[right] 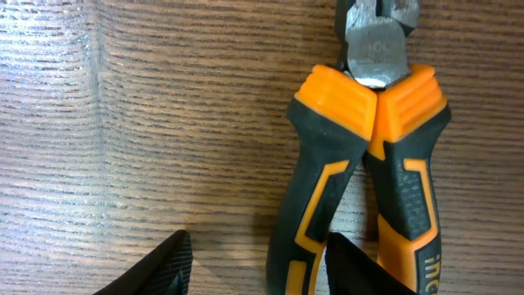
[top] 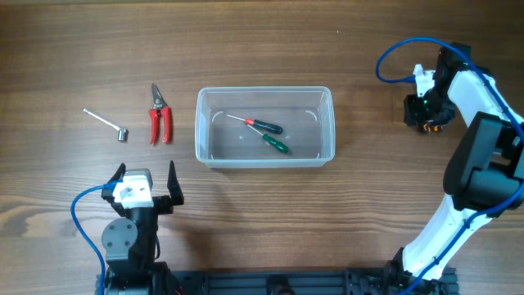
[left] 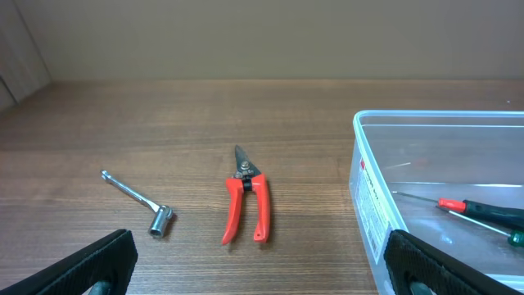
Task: Pack container
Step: 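Close the right gripper on the orange-black pliers handles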
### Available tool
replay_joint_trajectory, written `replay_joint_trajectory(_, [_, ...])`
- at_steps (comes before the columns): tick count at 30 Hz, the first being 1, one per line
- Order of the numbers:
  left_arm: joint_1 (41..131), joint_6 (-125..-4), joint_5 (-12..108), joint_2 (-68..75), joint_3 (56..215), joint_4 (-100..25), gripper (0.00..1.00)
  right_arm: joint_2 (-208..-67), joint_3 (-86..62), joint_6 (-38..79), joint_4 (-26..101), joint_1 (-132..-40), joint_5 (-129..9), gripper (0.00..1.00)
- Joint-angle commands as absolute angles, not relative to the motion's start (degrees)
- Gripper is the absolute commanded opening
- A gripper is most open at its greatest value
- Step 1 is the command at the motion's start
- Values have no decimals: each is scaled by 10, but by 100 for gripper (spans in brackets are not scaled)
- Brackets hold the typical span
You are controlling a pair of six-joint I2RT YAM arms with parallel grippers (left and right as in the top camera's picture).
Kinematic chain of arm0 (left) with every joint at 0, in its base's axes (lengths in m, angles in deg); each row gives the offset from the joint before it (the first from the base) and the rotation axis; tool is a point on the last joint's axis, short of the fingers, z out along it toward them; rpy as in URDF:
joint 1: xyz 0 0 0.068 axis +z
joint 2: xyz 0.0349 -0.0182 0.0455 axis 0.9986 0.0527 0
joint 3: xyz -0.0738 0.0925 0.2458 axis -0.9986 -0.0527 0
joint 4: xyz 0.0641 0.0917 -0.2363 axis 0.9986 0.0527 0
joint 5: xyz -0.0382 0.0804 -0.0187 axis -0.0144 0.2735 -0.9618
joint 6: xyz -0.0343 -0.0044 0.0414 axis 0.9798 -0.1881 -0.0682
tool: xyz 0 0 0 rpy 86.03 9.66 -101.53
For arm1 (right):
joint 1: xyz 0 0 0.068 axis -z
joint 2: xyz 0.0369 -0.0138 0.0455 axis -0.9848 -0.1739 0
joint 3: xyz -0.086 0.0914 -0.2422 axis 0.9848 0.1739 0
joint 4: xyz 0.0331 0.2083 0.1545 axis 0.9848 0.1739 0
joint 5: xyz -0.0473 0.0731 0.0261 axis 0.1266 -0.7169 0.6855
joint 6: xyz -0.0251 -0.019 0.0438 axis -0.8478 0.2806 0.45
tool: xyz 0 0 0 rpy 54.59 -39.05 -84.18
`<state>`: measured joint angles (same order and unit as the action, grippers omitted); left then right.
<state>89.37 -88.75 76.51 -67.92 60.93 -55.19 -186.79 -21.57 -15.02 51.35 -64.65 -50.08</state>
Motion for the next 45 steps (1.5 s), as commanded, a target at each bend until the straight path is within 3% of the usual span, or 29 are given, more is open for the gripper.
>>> replay_joint_trajectory(1, [897, -900, 758, -684, 607, -553, 100, -1897, -215, -157, 508, -639, -499, 53])
replay_joint_trajectory(7, [897, -900, 758, -684, 607, -553, 100, -1907, -215, -150, 509, -629, -501, 52])
replay_joint_trajectory(14, [897, -900, 758, -684, 607, -553, 100, -1907, -215, -142, 509, -627, -499, 43])
replay_joint_trajectory(23, [897, -900, 758, -684, 607, -553, 100, -1907, -215, -142, 511, -627, -499, 26])
replay_joint_trajectory(29, [897, -900, 758, -684, 607, -553, 100, -1907, -215, -142, 514, -627, -499, 4])
replay_joint_trajectory(45, [897, -900, 758, -684, 607, -553, 100, -1880, -320, -126, 580, -627, -524, 4])
